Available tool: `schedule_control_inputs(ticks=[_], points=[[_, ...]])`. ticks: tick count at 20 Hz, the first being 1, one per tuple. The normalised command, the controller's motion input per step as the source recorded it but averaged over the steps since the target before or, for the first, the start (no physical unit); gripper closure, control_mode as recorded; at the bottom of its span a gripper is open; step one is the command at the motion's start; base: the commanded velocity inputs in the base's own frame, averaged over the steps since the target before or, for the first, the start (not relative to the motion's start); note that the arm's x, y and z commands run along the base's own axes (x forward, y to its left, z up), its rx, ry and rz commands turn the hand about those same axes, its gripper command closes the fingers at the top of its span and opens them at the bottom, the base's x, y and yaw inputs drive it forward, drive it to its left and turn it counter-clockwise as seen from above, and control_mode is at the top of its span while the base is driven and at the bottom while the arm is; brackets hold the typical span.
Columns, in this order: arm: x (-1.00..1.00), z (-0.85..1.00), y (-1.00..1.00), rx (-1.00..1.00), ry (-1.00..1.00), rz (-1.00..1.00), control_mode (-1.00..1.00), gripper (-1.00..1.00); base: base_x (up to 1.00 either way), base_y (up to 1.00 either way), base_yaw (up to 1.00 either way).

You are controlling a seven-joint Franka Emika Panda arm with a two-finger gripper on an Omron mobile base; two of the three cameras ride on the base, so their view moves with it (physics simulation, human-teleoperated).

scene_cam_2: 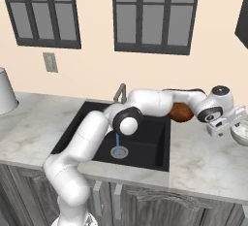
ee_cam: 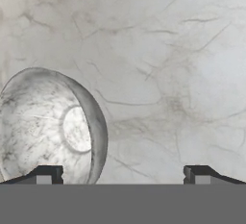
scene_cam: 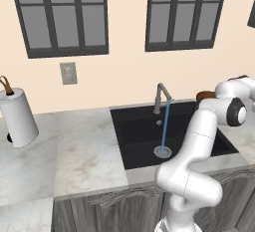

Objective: Rinse each bowl for a few seconds and place them down in the sink or on the counter.

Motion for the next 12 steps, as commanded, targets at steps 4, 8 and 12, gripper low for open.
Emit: schedule_control_inputs(ticks=[4, 8, 12], points=[[0.11, 0.00, -0.17, 0.00, 0.00, 0.00, -1.00, -1.00, 0.00, 0.00, 0.00], [0.13, 0.00, -0.11, 0.00, -0.01, 0.00, -1.00, -1.00, 0.00, 0.00, 0.00], [0.07, 0.00, -0.04, 0.00, -0.02, 0.00, -1.00, -1.00, 0.00, 0.00, 0.00]])
